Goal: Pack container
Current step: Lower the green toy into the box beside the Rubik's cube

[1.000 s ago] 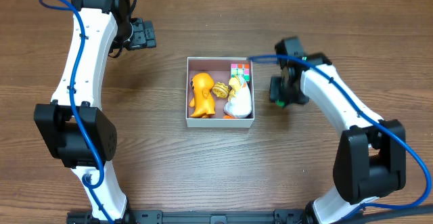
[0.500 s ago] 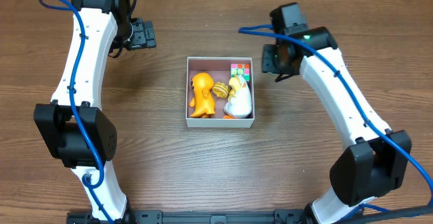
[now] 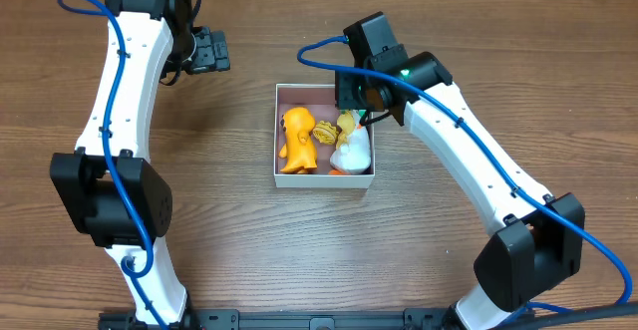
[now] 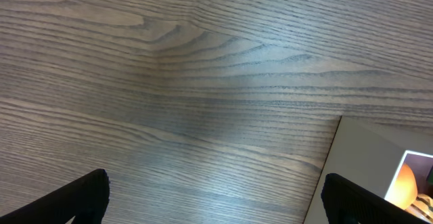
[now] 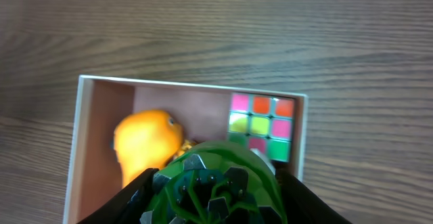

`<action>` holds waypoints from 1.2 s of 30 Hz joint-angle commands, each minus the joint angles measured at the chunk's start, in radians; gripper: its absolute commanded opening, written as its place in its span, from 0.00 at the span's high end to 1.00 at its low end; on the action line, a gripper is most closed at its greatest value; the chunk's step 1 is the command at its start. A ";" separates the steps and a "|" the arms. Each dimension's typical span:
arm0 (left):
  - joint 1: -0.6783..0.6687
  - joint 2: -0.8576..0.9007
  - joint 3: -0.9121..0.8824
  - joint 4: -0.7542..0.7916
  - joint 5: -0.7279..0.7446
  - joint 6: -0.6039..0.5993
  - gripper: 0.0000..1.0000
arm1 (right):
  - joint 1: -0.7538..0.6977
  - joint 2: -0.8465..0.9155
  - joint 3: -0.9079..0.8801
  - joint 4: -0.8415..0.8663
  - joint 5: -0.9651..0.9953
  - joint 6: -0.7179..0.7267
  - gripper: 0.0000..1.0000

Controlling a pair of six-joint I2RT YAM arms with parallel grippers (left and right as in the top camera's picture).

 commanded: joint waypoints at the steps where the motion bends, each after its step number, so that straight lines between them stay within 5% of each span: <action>1: 0.000 -0.010 0.011 -0.003 0.008 -0.021 0.00 | 0.021 0.017 0.031 0.039 -0.027 0.023 0.50; 23: 0.000 -0.010 0.011 -0.018 0.008 -0.021 0.00 | 0.072 0.181 0.031 0.095 -0.047 0.023 0.48; 36: 0.000 -0.010 0.011 -0.018 0.008 -0.021 0.00 | 0.069 0.200 0.031 0.114 -0.046 0.023 0.37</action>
